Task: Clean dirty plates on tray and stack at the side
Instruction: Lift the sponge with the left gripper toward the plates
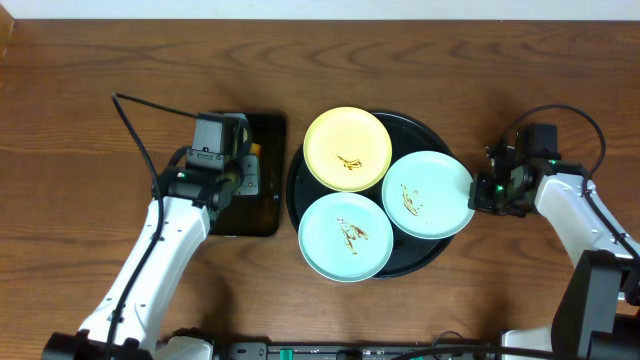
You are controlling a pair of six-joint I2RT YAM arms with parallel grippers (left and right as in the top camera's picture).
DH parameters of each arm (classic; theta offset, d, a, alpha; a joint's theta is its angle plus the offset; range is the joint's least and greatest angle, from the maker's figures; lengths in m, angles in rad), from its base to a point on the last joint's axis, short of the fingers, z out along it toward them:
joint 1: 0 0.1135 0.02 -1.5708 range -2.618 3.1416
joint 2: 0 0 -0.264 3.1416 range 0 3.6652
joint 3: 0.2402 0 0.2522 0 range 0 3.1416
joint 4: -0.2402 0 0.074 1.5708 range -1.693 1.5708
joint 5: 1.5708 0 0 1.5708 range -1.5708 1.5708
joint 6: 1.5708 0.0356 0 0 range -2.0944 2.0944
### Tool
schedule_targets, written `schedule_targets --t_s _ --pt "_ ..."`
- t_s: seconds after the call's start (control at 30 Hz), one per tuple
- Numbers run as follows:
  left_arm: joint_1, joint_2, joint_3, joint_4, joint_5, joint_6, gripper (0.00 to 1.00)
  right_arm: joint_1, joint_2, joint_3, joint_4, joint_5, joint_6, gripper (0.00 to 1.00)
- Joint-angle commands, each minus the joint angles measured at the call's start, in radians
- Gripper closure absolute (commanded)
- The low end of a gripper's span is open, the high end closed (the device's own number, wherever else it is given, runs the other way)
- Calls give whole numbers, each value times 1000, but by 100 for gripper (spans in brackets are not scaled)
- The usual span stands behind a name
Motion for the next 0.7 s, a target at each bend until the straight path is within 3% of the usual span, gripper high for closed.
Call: schedule_targets --t_s 0.0,0.1,0.33,0.5,0.67 --pt "2 14 18 -28 -96 -60 92 -5 6 -14 -6 21 -5 99" --pt "2 13 19 -28 -66 -63 93 -5 6 -14 -7 21 -5 99" --pt "-2 12 85 -92 176 -103 92 -5 6 -14 -19 21 -5 99" --pt "-10 12 225 -192 203 -134 93 -5 6 -14 -23 21 -5 99" --pt "-71 21 277 -177 246 -172 93 -5 6 -14 -29 21 -5 99"
